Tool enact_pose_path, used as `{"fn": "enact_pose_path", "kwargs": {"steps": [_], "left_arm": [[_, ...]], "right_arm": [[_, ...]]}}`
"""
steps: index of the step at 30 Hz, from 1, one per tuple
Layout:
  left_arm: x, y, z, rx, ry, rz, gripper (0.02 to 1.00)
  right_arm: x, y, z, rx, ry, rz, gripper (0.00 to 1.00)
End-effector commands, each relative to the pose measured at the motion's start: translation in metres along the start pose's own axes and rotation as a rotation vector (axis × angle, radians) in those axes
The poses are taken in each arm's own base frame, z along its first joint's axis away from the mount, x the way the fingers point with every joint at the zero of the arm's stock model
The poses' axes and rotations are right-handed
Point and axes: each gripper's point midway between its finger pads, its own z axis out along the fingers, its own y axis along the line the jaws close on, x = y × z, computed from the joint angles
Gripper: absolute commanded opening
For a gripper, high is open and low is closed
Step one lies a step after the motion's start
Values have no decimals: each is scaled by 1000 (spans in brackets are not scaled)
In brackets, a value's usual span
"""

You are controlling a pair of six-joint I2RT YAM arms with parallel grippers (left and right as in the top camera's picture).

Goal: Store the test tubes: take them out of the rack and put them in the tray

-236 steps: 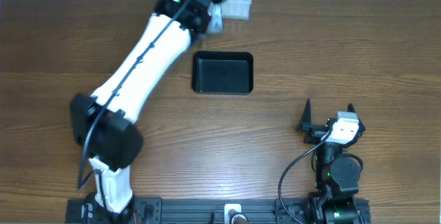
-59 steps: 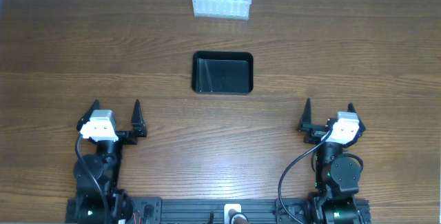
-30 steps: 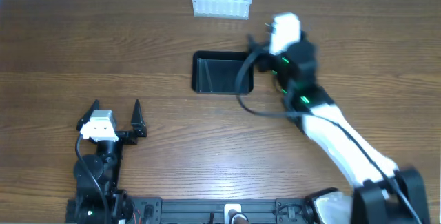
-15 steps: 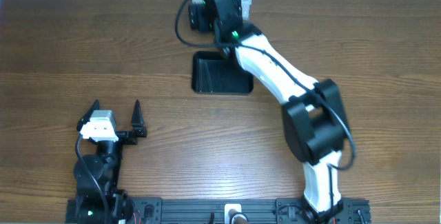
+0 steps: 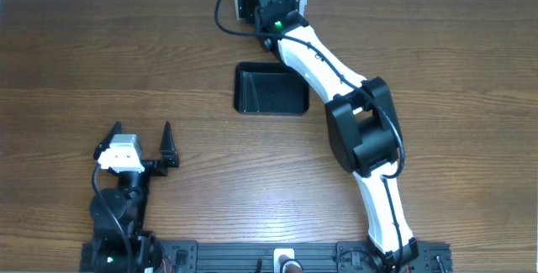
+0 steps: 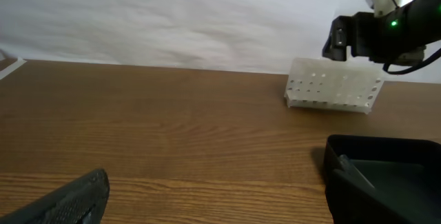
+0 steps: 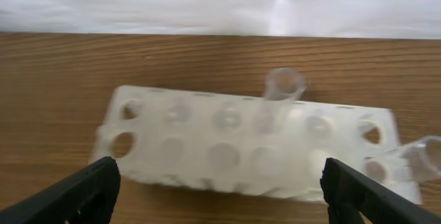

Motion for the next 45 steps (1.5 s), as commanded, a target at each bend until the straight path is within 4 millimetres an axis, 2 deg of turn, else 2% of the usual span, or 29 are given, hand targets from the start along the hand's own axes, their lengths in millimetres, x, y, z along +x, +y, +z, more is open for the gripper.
{"fn": "enact_pose_path", "kwargs": {"steps": [1,5,22,31,38,45], "left_arm": [[1,-1,0,8,-1,14,998],[1,-1,0,8,-1,14,1000],[1,-1,0,8,-1,14,1000],[1,-1,0,8,-1,14,1000],[1,-1,0,8,-1,14,1000],[1,-1,0,8,-1,14,1000]], "right_arm": [[-21,-10,3,35,-61,-3,934],[-24,-8,6,28,-84,-9,930],[-14,-10,32,30,-123,1,864],[-17,-10,32,28,-136,-8,689],[-17,-16,33,51,-136,-6,614],[-17,-17,33,53,-136,-5,470]]}}
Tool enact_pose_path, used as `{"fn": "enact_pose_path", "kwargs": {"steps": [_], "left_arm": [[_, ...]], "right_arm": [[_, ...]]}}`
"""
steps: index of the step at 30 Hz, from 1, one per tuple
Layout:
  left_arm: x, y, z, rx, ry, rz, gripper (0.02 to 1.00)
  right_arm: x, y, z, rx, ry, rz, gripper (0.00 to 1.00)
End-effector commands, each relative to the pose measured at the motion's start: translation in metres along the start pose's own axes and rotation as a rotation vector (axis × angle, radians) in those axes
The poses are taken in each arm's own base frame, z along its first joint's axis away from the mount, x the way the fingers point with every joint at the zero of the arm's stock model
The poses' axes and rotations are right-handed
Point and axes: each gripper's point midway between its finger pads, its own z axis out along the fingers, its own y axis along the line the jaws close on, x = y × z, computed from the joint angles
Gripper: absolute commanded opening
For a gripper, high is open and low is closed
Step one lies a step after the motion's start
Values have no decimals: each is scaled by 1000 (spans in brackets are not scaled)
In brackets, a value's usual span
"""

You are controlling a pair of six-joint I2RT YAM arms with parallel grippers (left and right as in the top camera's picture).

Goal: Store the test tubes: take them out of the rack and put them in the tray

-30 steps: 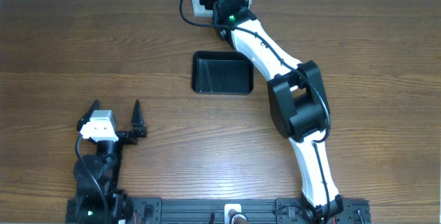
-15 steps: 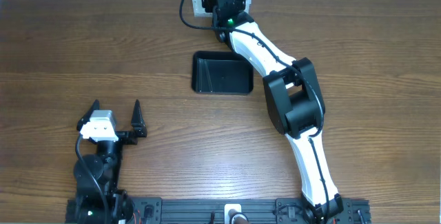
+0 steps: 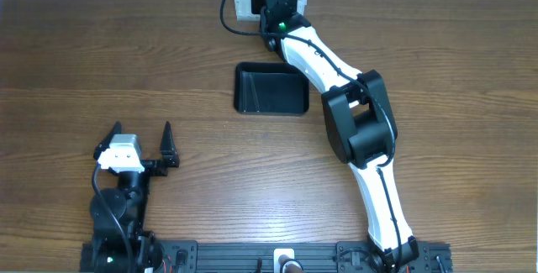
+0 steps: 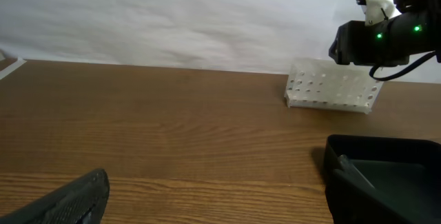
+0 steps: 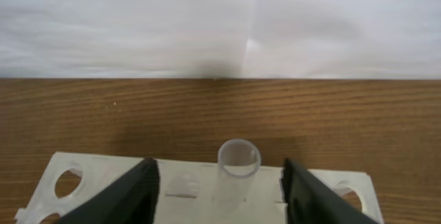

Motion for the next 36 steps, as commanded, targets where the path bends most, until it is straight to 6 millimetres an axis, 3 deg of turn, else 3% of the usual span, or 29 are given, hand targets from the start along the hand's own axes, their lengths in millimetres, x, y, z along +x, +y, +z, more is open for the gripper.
{"fn": "enact_pose_path", "kwargs": {"steps": [1,36], "left_arm": [[1,-1,0,7,-1,14,1000],[1,-1,0,8,-1,14,998]], "right_arm": [[-5,-7,4,25,-14,5,459],[5,-11,17,30,-23,15,384]]}}
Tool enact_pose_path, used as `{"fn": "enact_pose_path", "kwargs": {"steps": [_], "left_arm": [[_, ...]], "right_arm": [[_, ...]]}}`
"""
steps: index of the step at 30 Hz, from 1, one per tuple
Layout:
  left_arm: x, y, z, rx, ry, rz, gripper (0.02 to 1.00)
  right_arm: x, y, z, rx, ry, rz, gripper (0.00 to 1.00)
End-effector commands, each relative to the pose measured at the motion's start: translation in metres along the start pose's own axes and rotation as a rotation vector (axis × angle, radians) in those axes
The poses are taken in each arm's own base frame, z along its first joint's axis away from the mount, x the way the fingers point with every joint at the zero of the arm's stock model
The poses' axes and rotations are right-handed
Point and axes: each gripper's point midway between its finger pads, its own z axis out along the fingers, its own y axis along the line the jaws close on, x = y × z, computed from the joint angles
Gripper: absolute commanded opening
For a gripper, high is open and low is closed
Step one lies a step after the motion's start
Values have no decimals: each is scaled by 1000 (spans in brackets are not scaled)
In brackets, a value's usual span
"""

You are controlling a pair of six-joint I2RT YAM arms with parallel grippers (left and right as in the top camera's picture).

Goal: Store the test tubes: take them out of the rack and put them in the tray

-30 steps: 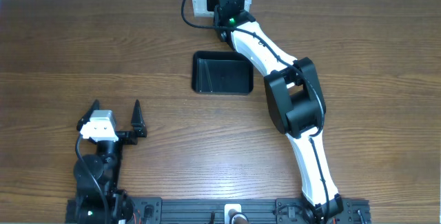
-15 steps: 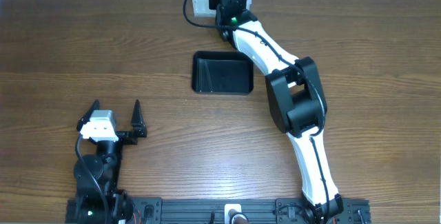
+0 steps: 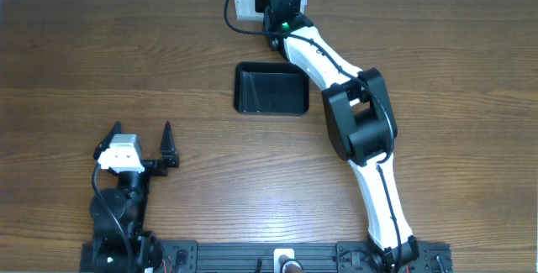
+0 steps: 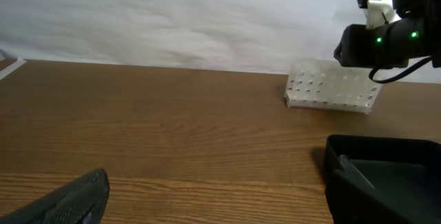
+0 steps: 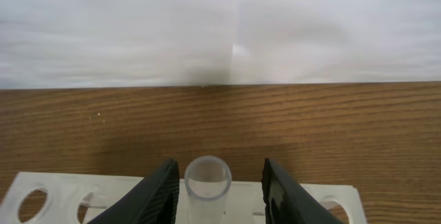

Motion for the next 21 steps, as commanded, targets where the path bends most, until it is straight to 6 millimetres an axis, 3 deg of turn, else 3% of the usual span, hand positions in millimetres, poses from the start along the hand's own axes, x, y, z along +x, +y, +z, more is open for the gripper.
{"fn": "enact_pose_path", "kwargs": {"steps": [1,21], "left_arm": [[1,-1,0,7,-1,14,1000],[1,-1,0,8,-1,14,1000]], "right_arm": [[1,-4,7,17,-10,1,382],[-3,-3,7,15,-26,-17,132]]}}
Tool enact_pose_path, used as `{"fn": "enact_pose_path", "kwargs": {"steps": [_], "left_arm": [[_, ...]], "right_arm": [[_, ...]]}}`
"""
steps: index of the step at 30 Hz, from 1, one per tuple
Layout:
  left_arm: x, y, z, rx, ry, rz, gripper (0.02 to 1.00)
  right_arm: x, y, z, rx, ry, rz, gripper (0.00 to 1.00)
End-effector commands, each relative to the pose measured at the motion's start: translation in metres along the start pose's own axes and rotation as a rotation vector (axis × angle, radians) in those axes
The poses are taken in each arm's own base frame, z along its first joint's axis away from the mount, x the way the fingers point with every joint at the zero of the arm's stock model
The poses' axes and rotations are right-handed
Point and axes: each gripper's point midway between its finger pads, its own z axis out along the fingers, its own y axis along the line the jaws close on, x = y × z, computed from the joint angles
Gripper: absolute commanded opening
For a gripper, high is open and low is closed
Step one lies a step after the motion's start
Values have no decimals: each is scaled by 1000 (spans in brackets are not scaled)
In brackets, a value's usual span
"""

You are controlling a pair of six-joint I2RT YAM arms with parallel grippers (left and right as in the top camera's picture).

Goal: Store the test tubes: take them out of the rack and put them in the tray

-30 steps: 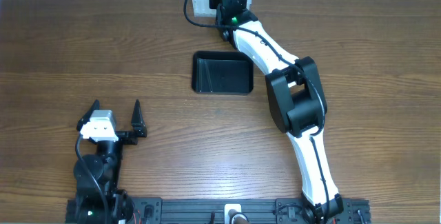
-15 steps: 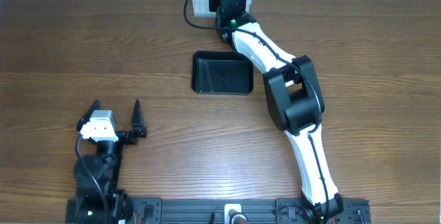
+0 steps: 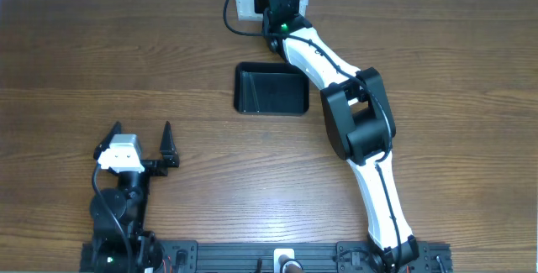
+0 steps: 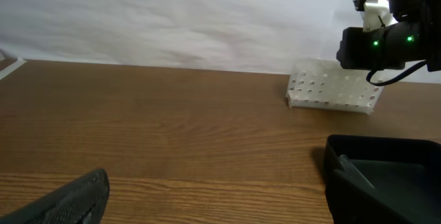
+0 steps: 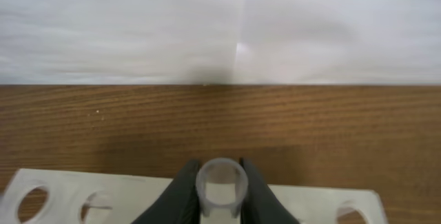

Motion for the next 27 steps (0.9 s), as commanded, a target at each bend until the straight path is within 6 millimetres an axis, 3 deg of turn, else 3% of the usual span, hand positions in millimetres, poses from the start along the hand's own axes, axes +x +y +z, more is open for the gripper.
{"fn": "enact_pose_path", "kwargs": {"steps": [1,8,12,17,22,24,27], "left_arm": [[1,-1,0,7,-1,14,998],[1,-1,0,8,-1,14,1000],[1,-1,0,8,-1,14,998],[1,-1,0,8,-1,14,998],[1,-1,0,7,-1,14,1000],[1,-1,0,8,-1,14,998],[1,-1,0,8,-1,14,998]], "right_arm": [[-4,-5,4,21,-15,3,130],[-18,-7,-3,39,-34,-8,119],[-53,-6,-23,33,-83,-16,108],[-131,-15,-73,20,-209,41,108],[-202,-23,-139,-14,-326,98,108],[-213,-24,-164,-27,-320,102,102],[-200,-21,-186,-39,-221,111,99]]}}
